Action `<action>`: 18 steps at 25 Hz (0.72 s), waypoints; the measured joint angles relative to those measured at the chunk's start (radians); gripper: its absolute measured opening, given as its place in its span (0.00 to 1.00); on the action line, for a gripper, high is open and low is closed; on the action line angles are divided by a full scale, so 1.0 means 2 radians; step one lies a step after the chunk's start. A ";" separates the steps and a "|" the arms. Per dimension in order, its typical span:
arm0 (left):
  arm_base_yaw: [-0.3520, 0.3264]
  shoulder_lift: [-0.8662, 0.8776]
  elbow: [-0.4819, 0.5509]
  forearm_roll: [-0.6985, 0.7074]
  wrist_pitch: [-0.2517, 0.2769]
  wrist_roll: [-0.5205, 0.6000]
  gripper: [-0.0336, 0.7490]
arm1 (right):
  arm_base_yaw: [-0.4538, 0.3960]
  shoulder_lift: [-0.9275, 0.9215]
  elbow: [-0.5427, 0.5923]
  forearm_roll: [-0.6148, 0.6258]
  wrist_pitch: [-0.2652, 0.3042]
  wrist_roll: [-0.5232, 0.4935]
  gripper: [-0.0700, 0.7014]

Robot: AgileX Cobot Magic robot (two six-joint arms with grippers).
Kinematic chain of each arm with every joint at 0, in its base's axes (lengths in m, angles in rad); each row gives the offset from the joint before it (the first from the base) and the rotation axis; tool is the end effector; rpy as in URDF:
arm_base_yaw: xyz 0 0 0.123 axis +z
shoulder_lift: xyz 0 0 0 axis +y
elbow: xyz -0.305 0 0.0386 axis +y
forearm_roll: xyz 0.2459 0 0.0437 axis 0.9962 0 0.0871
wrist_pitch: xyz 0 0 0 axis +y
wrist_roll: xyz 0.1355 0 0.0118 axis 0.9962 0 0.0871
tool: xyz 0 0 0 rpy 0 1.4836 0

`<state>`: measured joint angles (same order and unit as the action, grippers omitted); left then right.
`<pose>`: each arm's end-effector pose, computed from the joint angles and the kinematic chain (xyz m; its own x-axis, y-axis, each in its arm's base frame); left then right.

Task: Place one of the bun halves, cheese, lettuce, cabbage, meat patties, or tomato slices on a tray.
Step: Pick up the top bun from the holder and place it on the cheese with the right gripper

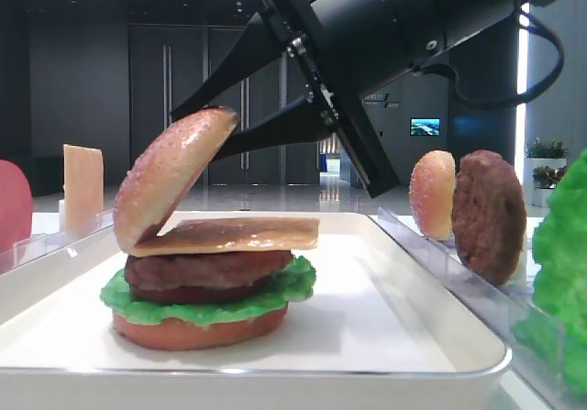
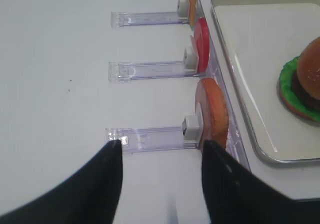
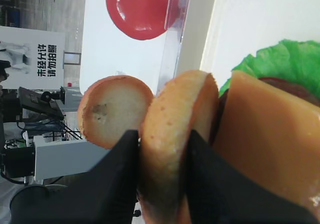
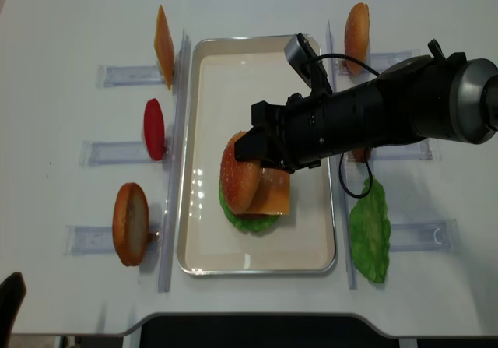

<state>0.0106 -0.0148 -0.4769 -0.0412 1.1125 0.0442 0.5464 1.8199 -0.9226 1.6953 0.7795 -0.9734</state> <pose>0.0077 -0.0049 0.2426 -0.5076 0.0206 -0.8613 0.0344 0.9994 0.0036 0.2714 0.2762 0.1823 -0.9695 -0.0048 -0.2450 -0.2186 0.4682 0.8561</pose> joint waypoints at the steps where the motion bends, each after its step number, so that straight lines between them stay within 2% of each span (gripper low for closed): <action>1: 0.000 0.000 0.000 0.000 0.000 0.000 0.54 | 0.000 0.000 0.000 -0.001 0.000 0.000 0.35; 7: 0.000 0.000 0.000 0.000 0.000 0.000 0.54 | 0.000 0.001 0.000 -0.011 0.000 0.000 0.47; 13: 0.000 0.000 0.000 -0.001 0.000 0.000 0.54 | 0.000 0.002 0.000 -0.020 -0.002 0.009 0.52; 18: 0.000 0.000 0.000 -0.001 0.000 0.000 0.54 | 0.000 0.002 0.000 -0.026 -0.002 0.016 0.63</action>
<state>0.0106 -0.0148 -0.4769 -0.0426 1.1125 0.0442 0.5464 1.8243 -0.9226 1.6431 0.7745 -0.9414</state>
